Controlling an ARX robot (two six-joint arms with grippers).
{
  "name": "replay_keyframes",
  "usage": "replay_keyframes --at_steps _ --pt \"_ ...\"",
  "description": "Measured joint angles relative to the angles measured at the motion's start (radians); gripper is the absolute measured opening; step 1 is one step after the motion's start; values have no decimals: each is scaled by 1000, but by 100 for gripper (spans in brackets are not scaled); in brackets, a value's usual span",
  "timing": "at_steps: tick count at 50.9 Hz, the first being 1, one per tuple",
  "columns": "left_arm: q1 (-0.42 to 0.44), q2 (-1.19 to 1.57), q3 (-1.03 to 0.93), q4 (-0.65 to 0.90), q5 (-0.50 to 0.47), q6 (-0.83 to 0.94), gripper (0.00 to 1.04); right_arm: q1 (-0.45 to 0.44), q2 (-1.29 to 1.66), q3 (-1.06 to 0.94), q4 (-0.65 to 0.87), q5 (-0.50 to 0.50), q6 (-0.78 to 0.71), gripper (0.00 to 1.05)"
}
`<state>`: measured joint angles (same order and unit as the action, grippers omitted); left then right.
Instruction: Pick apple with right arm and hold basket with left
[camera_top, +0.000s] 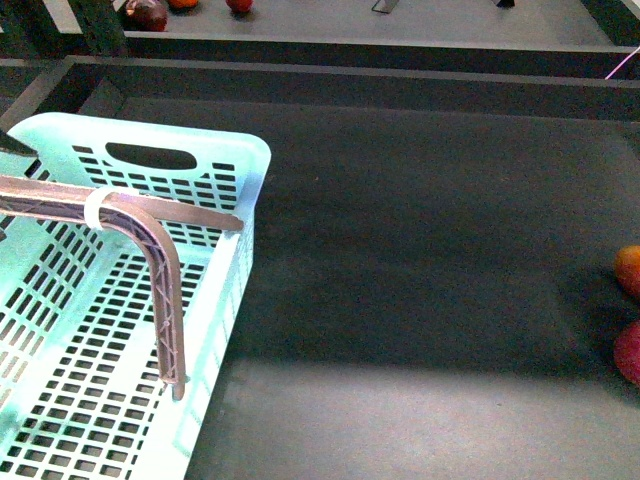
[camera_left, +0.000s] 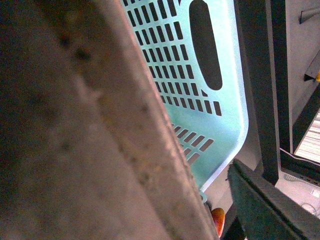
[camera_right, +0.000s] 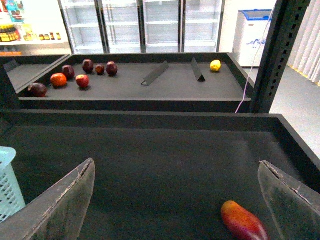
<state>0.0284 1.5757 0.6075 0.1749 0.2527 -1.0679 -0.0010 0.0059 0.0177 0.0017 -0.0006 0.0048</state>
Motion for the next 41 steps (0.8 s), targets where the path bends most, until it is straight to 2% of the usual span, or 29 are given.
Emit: replay_keyframes --at_steps 4,7,14,24,25,41 --pt "0 2 9 -12 -2 0 40 0 0 0 0 0 0 96" --pt "-4 2 21 -39 -7 -14 26 0 0 0 0 0 0 96" --pt "-62 -21 62 -89 -7 -59 6 0 0 0 0 0 0 96" --pt "-174 -115 92 -162 -34 -7 6 0 0 0 0 0 0 96" --pt "-211 -142 105 -179 -37 -2 6 0 0 0 0 0 0 96" --pt "-471 -188 222 -235 -51 4 6 0 0 0 0 0 0 96"
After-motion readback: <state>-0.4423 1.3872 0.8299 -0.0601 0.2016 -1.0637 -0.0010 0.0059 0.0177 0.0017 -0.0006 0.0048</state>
